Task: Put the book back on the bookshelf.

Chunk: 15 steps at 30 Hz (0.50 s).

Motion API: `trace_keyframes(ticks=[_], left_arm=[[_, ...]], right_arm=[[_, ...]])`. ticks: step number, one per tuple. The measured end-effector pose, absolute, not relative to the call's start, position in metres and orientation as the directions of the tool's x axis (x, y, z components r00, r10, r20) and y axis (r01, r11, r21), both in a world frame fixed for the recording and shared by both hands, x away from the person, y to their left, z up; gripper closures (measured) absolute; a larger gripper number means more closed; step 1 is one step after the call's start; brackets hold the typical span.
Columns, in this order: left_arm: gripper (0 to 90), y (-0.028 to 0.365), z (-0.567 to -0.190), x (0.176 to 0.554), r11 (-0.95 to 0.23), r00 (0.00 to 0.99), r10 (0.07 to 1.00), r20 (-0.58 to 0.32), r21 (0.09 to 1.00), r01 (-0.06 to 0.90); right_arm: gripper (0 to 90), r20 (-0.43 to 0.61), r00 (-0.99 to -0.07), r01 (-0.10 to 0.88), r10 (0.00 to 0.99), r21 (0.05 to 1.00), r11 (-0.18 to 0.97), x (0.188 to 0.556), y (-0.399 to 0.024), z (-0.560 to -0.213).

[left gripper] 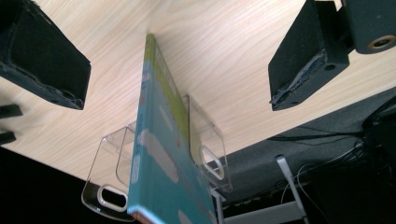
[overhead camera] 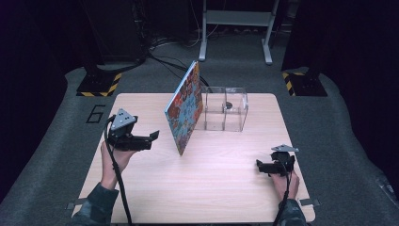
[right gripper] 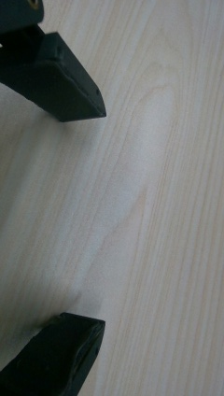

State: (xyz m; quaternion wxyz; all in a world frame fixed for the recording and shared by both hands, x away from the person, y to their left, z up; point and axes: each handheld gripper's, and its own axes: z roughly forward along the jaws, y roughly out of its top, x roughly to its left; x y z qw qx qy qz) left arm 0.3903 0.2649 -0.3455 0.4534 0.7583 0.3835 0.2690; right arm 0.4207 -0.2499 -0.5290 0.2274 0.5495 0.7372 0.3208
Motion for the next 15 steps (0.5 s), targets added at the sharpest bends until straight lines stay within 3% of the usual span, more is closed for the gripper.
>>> trace_keyframes(ticks=[15], left_arm=[[1.7,0.294,-0.386,0.364,-0.335,0.500,0.860,0.098,0.848,0.411]], right_arm=[[0.3,0.017,-0.301,0.661,0.953,0.724,0.195,0.420,-0.250,-0.529]])
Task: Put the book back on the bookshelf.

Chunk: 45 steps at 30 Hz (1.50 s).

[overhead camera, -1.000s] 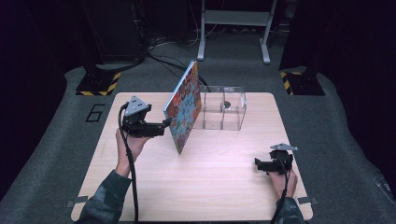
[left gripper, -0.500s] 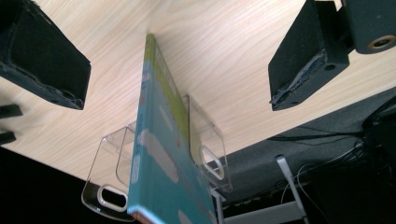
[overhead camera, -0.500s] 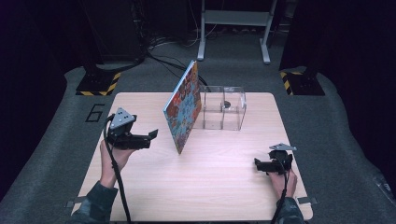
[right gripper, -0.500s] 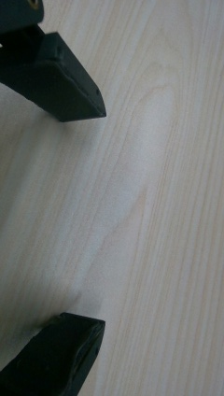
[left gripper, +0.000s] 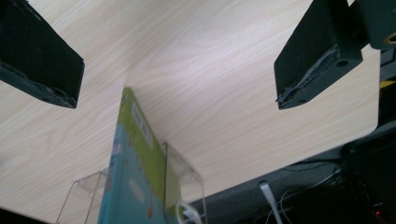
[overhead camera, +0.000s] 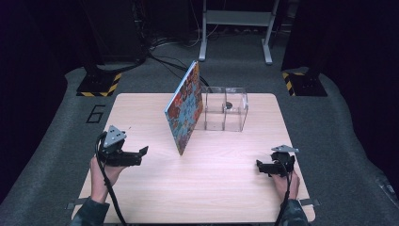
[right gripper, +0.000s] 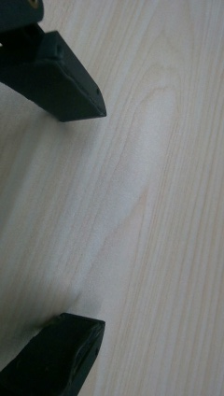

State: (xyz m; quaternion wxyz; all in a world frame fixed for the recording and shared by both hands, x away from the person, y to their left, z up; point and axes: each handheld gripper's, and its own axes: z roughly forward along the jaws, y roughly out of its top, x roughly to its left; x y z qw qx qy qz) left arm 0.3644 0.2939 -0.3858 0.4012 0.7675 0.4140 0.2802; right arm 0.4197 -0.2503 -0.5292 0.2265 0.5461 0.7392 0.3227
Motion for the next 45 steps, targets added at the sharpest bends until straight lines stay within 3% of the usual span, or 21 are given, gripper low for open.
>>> trace_keyframes(ticks=[15,26,45], left_arm=[[0.0,0.329,-0.440,0.342,-0.292,0.420,0.905,0.067,0.814,0.501],[0.0,0.357,-0.505,0.336,-0.230,0.338,0.941,0.012,0.757,0.612],[0.0,0.365,-0.533,0.336,-0.205,0.300,0.954,0.000,0.729,0.653]], right_arm=[[0.0,0.019,-0.298,0.663,0.954,0.724,0.193,0.419,-0.250,-0.529],[0.0,0.019,-0.310,0.661,0.951,0.723,0.201,0.419,-0.250,-0.529],[0.0,0.009,-0.303,0.664,0.953,0.719,0.204,0.420,-0.250,-0.529]])
